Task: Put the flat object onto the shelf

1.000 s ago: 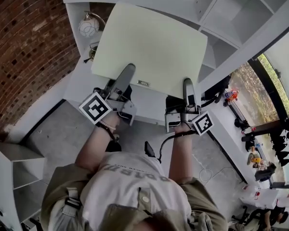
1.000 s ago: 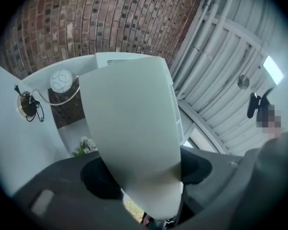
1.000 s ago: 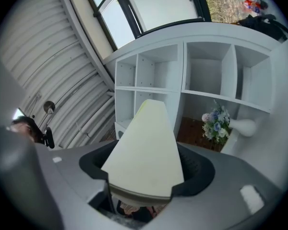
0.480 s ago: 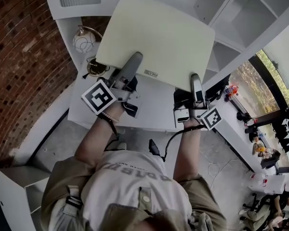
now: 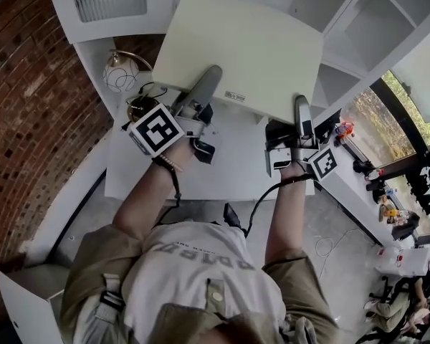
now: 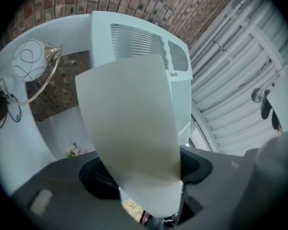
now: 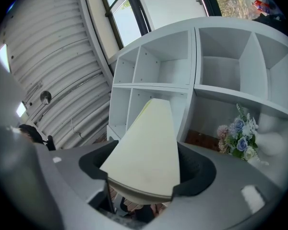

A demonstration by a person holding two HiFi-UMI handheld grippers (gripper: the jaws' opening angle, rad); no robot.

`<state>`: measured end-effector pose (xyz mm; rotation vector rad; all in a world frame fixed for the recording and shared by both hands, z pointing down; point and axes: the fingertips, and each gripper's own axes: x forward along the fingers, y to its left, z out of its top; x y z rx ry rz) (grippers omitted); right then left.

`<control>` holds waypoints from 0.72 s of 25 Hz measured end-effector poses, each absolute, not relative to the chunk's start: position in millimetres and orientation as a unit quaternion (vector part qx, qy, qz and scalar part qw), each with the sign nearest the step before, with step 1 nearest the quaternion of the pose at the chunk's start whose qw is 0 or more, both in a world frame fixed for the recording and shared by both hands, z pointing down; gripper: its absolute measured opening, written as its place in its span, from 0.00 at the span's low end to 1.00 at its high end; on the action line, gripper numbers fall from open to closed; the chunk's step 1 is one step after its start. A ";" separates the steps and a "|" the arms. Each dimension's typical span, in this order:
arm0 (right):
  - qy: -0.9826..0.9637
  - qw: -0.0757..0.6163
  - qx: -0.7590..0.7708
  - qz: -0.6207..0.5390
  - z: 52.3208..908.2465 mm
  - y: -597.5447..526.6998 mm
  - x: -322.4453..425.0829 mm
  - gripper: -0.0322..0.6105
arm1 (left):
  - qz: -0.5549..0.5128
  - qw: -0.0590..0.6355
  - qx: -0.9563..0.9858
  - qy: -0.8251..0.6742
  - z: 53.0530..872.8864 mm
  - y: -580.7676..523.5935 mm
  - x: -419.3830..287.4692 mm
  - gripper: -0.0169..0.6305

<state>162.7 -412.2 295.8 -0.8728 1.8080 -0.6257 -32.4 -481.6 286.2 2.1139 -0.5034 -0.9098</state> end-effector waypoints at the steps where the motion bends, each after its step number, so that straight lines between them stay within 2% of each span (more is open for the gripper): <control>1: 0.746 0.496 -0.362 -0.259 295.4 -416.2 164.4 0.60 | -0.355 0.384 0.829 -0.198 286.7 -485.7 -30.8 0.54; 11: 0.731 0.505 -0.356 -0.290 292.5 -462.2 186.3 0.59 | -0.345 0.393 0.822 -0.224 289.0 -521.4 -14.2 0.56; 18: 0.707 0.515 -0.349 -0.336 296.0 -490.1 209.7 0.58 | -0.314 0.371 0.837 -0.251 290.0 -533.6 7.1 0.61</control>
